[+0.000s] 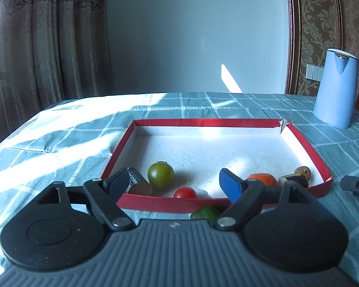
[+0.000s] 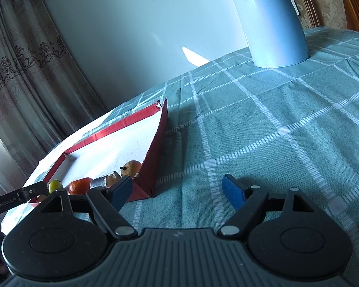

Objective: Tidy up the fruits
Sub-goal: 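Reach the right gripper to the dark green tomato and close on it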

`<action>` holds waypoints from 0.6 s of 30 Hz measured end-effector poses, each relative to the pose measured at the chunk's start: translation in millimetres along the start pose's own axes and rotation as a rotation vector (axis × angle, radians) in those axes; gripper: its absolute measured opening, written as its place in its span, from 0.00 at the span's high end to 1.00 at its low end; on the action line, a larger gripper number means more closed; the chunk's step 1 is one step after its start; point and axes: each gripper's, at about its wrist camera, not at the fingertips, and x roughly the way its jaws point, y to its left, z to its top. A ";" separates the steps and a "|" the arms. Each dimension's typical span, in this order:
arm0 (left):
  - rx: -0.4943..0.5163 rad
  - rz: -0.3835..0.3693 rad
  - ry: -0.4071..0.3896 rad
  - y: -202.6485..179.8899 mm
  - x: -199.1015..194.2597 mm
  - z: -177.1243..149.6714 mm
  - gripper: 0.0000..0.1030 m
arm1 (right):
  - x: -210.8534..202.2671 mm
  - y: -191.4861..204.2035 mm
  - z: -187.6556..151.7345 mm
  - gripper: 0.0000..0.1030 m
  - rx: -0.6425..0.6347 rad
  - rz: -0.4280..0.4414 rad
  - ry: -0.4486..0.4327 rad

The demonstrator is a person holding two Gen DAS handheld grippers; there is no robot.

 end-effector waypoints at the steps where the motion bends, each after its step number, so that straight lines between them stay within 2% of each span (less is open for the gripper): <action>1: -0.003 -0.002 -0.003 4.2 -6.9 -1.9 0.18 | 0.1 -0.4 0.3 0.20 0.000 0.000 0.000; 8: -0.022 0.072 -0.021 41.6 -41.6 -23.8 0.04 | -3.1 -0.7 0.0 0.20 0.003 -0.001 -0.013; 13: -0.100 0.135 0.021 78.4 -38.7 -38.9 0.03 | -9.2 4.2 -3.0 0.20 -0.009 0.005 -0.031; 18: -0.187 0.164 0.056 106.2 -30.2 -47.6 0.02 | -15.4 23.0 -14.3 0.20 -0.063 0.020 -0.016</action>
